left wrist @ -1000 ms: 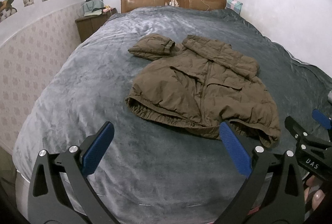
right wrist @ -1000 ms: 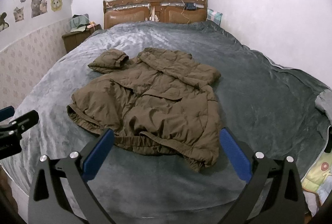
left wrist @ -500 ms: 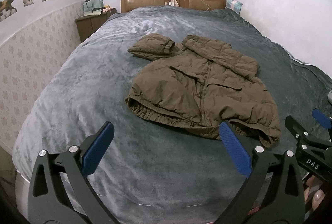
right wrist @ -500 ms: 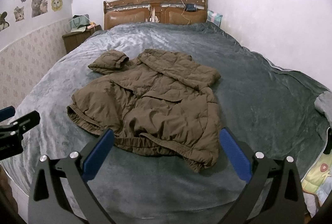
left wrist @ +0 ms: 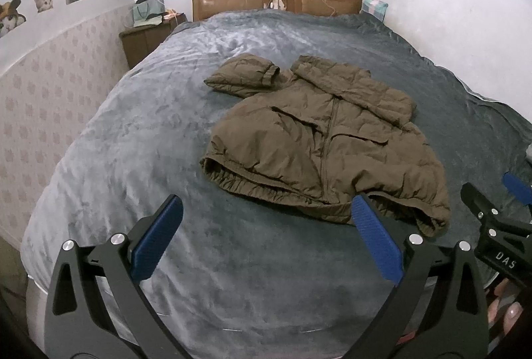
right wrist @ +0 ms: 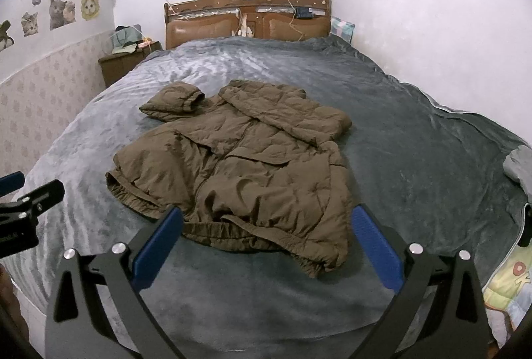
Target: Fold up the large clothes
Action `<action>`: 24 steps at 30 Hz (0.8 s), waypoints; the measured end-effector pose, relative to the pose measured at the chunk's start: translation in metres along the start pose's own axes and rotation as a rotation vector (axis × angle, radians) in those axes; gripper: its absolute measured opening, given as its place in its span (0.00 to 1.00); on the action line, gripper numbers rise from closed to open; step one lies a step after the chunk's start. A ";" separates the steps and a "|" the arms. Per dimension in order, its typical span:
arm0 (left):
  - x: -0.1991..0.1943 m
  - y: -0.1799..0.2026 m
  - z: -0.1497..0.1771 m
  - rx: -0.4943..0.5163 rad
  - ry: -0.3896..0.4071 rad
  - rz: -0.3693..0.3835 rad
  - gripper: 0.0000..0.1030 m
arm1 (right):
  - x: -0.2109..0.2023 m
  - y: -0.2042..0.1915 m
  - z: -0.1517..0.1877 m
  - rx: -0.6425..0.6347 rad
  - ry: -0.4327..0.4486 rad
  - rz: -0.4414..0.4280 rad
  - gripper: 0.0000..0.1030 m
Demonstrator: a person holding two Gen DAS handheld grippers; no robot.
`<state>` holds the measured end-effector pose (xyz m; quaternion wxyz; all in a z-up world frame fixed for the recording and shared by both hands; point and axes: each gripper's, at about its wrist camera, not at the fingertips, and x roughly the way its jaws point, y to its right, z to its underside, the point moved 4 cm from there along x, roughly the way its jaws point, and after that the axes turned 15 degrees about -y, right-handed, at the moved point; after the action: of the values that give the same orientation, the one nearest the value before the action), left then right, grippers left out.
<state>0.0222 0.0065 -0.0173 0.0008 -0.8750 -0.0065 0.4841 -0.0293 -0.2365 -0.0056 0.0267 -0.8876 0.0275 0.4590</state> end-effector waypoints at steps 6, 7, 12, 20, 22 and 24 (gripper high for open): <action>0.001 0.001 -0.001 0.001 -0.002 -0.001 0.97 | 0.000 0.000 0.001 0.001 0.000 0.000 0.98; 0.001 0.001 -0.001 0.001 -0.002 0.000 0.97 | 0.001 0.001 0.000 0.001 -0.001 0.000 0.98; 0.007 -0.001 0.000 -0.002 -0.008 0.006 0.97 | 0.003 0.004 -0.002 0.004 -0.006 0.010 0.98; 0.018 -0.003 -0.003 0.007 -0.011 0.008 0.97 | 0.011 0.009 -0.003 0.009 -0.012 0.019 0.98; 0.023 -0.005 -0.004 0.007 -0.015 0.007 0.97 | 0.015 0.007 -0.001 0.011 -0.015 0.023 0.98; 0.028 -0.008 -0.004 0.008 -0.018 0.007 0.97 | 0.020 0.007 -0.001 0.012 -0.020 0.026 0.98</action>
<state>0.0403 0.0147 -0.0383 0.0024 -0.8705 -0.0017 0.4921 -0.0174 -0.2440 -0.0210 0.0262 -0.8823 0.0414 0.4681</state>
